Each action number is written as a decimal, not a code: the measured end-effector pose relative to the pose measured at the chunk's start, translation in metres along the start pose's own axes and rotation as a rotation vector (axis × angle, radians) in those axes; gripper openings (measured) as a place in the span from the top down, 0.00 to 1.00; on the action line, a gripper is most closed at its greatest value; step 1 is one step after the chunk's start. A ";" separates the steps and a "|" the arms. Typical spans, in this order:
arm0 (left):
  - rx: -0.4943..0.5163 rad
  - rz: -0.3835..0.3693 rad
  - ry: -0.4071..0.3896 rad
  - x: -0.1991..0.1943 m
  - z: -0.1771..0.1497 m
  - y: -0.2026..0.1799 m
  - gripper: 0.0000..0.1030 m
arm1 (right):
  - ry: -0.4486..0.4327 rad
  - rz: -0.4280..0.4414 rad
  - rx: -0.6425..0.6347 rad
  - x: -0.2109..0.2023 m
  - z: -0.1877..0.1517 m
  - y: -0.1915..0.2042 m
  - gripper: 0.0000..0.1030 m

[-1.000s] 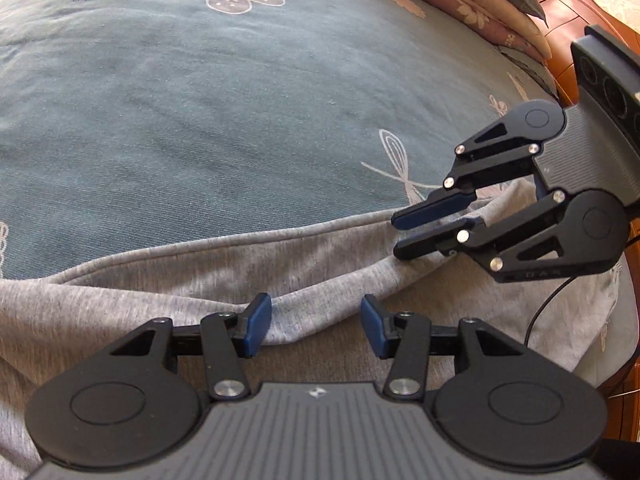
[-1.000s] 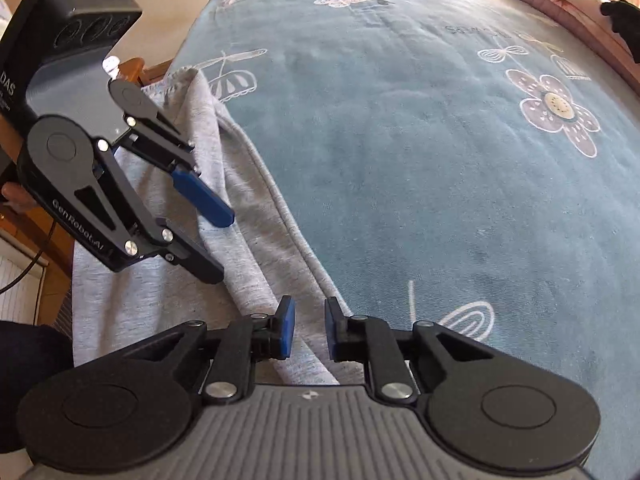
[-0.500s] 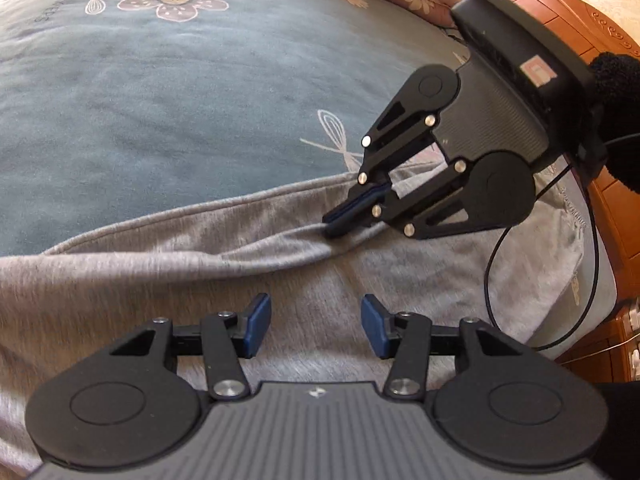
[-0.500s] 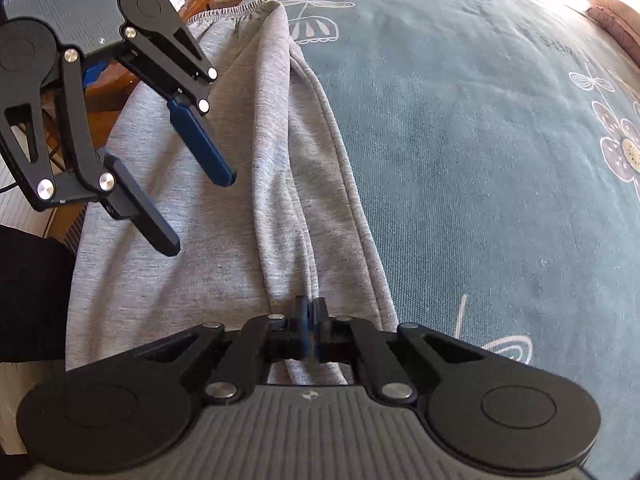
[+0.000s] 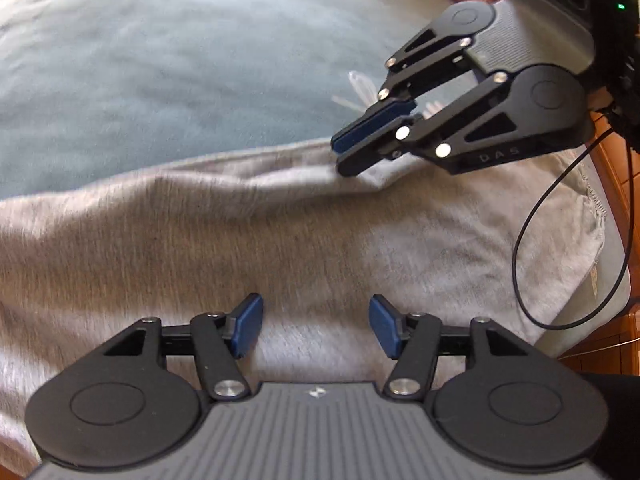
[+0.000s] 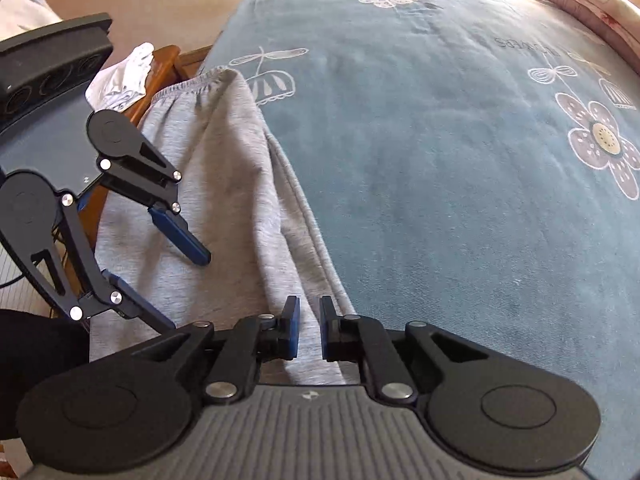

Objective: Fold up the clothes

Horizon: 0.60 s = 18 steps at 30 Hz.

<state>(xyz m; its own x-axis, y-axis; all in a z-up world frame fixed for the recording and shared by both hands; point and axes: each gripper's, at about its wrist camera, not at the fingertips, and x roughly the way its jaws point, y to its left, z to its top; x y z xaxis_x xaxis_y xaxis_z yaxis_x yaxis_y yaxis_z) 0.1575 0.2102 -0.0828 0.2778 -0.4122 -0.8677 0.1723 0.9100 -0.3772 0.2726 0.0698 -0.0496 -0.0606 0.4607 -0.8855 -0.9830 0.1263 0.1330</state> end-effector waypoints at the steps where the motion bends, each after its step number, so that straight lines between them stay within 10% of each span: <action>1: -0.012 -0.011 0.000 -0.003 -0.003 0.002 0.42 | 0.022 -0.039 -0.020 0.006 0.001 0.005 0.88; 4: -0.087 -0.042 0.033 -0.012 -0.012 0.011 0.42 | 0.028 -0.209 -0.015 0.019 0.004 0.004 0.87; 11: -0.116 -0.049 -0.011 -0.033 -0.004 0.019 0.42 | -0.082 -0.098 0.022 -0.015 0.008 0.016 0.85; 18: -0.116 0.038 0.002 -0.009 0.008 0.026 0.43 | 0.033 0.002 0.039 0.014 0.000 0.040 0.84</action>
<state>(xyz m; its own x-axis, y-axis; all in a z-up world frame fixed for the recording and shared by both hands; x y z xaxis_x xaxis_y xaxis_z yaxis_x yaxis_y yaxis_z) 0.1668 0.2369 -0.0821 0.2796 -0.3777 -0.8827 0.0513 0.9239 -0.3791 0.2323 0.0810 -0.0564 -0.0691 0.4323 -0.8991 -0.9753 0.1601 0.1520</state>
